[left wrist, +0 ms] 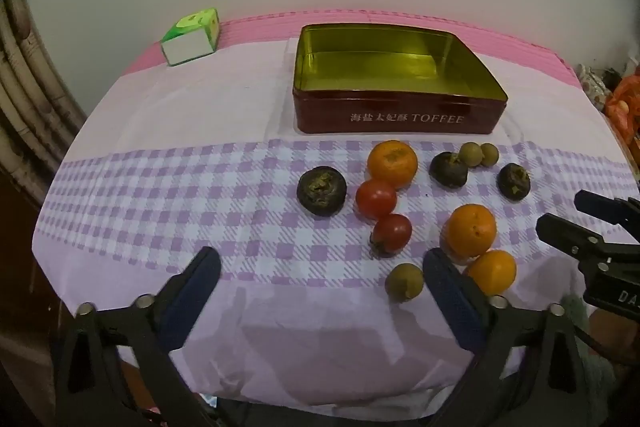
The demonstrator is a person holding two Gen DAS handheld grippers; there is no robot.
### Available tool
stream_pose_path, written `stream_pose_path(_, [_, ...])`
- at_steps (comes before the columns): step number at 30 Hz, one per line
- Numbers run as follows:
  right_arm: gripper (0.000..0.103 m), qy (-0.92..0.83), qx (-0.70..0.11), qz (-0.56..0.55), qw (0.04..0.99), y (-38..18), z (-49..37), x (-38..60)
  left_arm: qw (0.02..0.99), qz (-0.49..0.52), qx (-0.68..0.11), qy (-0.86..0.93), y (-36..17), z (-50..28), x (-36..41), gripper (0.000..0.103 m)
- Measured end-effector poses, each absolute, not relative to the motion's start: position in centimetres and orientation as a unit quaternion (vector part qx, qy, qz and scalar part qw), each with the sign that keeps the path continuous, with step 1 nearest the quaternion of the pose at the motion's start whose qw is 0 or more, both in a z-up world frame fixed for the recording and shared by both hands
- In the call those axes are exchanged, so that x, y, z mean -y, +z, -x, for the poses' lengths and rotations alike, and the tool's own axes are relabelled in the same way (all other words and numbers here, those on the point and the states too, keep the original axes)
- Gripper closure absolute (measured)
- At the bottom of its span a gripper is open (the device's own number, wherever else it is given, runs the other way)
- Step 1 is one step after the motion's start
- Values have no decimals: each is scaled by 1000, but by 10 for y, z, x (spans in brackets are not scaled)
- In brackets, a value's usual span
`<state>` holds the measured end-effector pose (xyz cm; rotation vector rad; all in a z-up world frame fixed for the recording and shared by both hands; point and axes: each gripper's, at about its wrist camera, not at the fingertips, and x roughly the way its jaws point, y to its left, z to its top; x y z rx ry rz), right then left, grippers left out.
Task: Organize fruits
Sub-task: 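Move both tools toward the loose fruits in front of the toffee tin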
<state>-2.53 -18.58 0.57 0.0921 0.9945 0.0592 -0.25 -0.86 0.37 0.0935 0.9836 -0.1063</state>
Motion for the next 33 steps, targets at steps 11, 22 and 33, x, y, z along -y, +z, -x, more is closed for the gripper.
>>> stream_pose_path(11, [28,45,-485,-41,873,3,27,178,874,-53,-480,-58,2,5,10,9])
stream_pose_path(22, [28,49,-489,-39,870,2,27,176,873,-55,-481,-58,1,6,11,9])
stream_pose_path(33, [28,58,-491,-37,868,1,30,171,873,-51,-482,-58,0,7,8,9])
